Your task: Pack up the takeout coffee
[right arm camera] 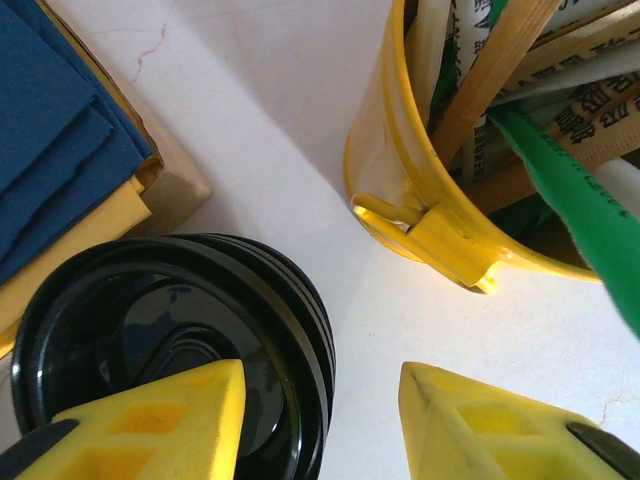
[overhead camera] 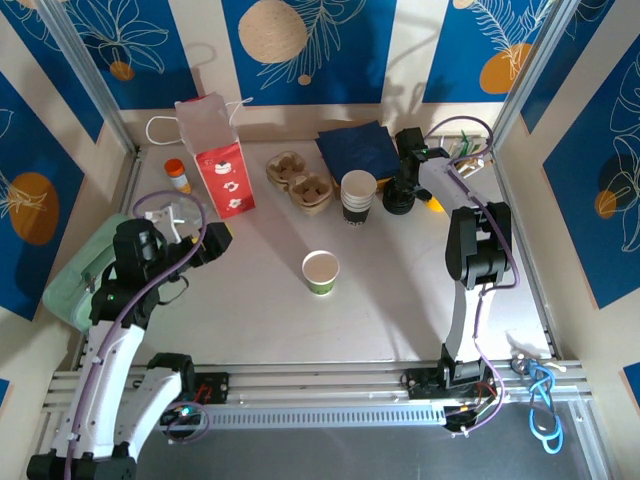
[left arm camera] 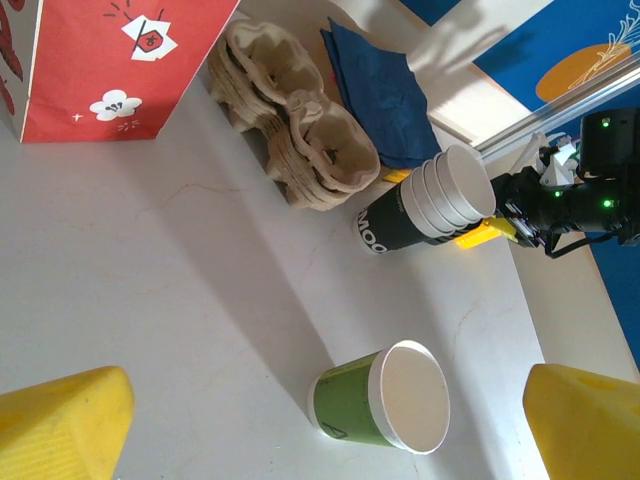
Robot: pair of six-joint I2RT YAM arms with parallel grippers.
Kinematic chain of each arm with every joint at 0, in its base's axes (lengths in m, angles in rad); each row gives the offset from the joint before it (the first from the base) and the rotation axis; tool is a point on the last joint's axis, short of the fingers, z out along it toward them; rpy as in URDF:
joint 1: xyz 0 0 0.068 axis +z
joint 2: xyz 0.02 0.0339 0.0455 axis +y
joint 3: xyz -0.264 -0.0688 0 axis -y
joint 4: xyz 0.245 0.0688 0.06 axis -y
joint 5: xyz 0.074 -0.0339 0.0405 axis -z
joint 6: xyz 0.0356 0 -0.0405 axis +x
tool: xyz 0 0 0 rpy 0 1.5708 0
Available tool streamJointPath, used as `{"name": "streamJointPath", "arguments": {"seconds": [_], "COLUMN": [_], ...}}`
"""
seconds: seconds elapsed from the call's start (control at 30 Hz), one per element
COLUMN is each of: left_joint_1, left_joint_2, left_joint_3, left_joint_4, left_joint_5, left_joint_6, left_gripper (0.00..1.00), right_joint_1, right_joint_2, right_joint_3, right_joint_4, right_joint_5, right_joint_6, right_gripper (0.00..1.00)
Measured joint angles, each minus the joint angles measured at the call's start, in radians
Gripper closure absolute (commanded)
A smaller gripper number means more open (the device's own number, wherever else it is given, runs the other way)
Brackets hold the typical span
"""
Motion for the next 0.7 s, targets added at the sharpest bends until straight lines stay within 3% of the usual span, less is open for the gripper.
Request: {"name": "streamJointPath", "arguments": {"seconds": [0.7], "left_joint_1": [0.000], "left_joint_2": [0.027], "left_joint_3": [0.000], "left_joint_4": [0.001], "left_joint_5": [-0.006], "left_joint_6": [0.000], "left_gripper": [0.01], "right_joint_1": [0.000], "right_joint_2": [0.038], "right_joint_3": [0.022], "right_joint_4": [0.006], "right_joint_5": [-0.048], "right_joint_6": [0.003], "right_gripper": [0.76]}}
